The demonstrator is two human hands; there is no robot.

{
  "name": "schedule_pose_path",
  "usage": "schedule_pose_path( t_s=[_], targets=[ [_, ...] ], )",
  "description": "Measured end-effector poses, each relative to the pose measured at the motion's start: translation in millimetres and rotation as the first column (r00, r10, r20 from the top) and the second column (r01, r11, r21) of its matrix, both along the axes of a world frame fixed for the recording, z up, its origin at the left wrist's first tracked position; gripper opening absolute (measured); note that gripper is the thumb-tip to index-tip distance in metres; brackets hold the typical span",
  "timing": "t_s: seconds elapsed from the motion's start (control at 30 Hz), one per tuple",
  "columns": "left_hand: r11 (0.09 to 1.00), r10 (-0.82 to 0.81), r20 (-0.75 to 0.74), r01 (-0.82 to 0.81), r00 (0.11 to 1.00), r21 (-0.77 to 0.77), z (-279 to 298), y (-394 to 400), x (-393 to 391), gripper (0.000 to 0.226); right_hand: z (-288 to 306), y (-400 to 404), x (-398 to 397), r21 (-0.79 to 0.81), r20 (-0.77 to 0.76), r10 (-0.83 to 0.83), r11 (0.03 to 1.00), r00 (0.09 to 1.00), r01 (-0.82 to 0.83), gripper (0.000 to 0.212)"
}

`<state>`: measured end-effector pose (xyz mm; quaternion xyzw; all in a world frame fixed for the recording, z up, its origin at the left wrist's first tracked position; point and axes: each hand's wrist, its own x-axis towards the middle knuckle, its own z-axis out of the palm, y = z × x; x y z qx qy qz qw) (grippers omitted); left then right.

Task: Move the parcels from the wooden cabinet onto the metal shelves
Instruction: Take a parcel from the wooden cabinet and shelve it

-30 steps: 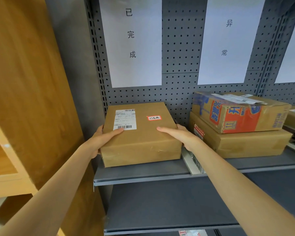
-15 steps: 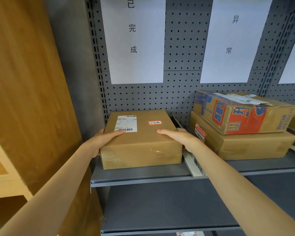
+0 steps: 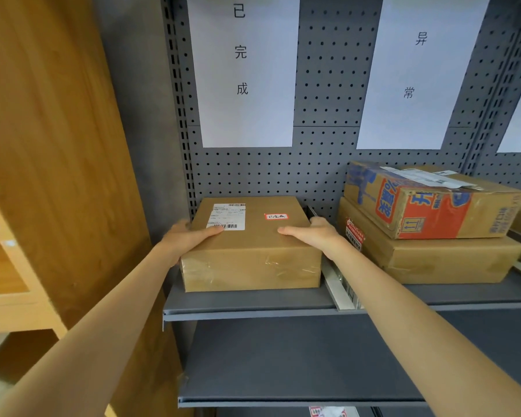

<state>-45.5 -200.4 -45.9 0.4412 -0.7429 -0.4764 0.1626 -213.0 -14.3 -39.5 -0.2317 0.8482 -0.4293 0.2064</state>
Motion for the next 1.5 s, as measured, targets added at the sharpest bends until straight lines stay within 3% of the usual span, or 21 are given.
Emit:
schedule_pose_path(
  t_s=[0.07, 0.13, 0.27, 0.4, 0.5, 0.87, 1.2, 1.5],
  targets=[
    [0.970, 0.017, 0.013, -0.014, 1.000, -0.241, 0, 4, 3, 0.086, 5, 0, 3, 0.017, -0.180, -0.012, 1.000, 0.984, 0.016, 0.070],
    [0.905, 0.007, 0.033, 0.008, 0.999, -0.425, 2, 10, 7, 0.084, 12, 1, 8, 0.038, -0.383, -0.005, 0.999, 0.924, 0.022, 0.082],
    [0.697, 0.039, 0.112, 0.053, 0.993, -0.715, 19, 24, 18, 0.069, 27, 8, 13, 0.138, -0.690, 0.055, 0.989, 0.721, 0.057, 0.073],
    [0.466, 0.123, 0.218, 0.138, 0.968, -0.874, 40, 36, 29, 0.063, 40, 13, 15, 0.203, -0.779, 0.134, 0.978, 0.612, 0.044, 0.074],
    [0.390, 0.161, 0.271, 0.191, 0.949, -0.901, 50, 45, 40, 0.060, 44, 15, 19, 0.217, -0.801, 0.157, 0.976, 0.578, 0.036, 0.074],
    [0.362, 0.129, 0.228, 0.168, 0.965, -0.917, 61, 56, 111, 0.055, 55, 27, 94, 0.220, -0.810, 0.153, 0.974, 0.567, 0.051, 0.072],
    [0.247, 0.021, 0.197, 0.186, 0.980, -0.951, 60, 51, 222, 0.055, 53, 27, 242, 0.206, -0.812, 0.081, 0.967, 0.578, 0.154, 0.070],
    [0.268, 0.017, 0.224, 0.211, 0.975, -0.940, 57, 32, 342, 0.057, 58, 19, 366, 0.229, -0.812, 0.092, 0.958, 0.576, 0.170, 0.068]
  ],
)
